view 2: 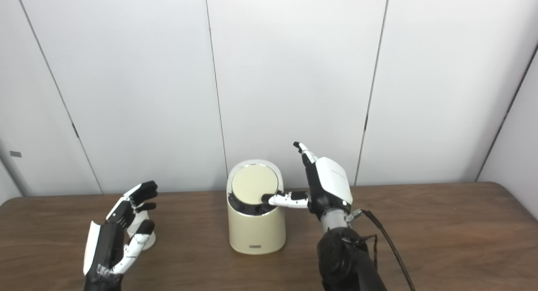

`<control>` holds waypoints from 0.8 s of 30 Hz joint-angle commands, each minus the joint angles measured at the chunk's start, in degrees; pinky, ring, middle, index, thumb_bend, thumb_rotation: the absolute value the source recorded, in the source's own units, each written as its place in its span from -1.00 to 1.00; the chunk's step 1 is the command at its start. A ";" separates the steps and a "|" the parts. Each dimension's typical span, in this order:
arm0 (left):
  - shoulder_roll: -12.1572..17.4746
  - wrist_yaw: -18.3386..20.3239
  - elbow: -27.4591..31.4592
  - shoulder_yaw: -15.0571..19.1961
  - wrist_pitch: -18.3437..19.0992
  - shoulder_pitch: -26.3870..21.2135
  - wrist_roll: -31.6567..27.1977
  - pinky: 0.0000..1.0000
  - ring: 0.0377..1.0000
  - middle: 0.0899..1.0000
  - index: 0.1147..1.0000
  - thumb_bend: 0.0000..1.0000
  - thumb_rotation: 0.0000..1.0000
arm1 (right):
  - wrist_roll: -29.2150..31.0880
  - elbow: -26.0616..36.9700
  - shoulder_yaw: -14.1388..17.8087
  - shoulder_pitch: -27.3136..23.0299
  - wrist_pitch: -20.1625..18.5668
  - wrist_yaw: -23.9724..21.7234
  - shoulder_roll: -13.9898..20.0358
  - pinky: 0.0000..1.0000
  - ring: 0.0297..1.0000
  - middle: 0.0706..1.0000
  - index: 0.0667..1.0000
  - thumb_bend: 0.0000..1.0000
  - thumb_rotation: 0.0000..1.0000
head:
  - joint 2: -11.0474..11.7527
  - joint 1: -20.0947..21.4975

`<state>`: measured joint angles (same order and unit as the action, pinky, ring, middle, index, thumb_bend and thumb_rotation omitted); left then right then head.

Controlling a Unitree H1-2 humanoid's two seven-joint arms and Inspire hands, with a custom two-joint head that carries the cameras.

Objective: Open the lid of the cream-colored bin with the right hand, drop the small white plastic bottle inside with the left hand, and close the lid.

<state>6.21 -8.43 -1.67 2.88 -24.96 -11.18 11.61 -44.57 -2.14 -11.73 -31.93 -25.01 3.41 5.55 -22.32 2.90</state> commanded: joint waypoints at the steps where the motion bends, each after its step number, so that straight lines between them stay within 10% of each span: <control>1: 0.11 -0.59 1.51 0.11 -1.76 -2.13 0.58 0.42 0.56 0.60 0.57 0.39 0.50 | -1.59 1.01 -0.47 -3.55 -0.55 0.76 -0.20 0.50 0.73 0.78 0.82 0.94 -0.07 | 0.03 0.02; 24: -0.12 -0.66 1.27 -0.35 -1.81 -2.04 1.06 0.42 0.57 0.60 0.59 0.40 0.53 | -4.56 -5.38 -0.43 -6.79 -1.86 0.37 -1.23 0.60 0.76 0.79 0.80 0.81 0.09 | 0.08 0.12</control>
<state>5.98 -8.55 -1.67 2.53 -24.96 -11.17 12.62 -47.63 -8.14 -12.29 -35.66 -26.78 3.16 4.49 -22.32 2.99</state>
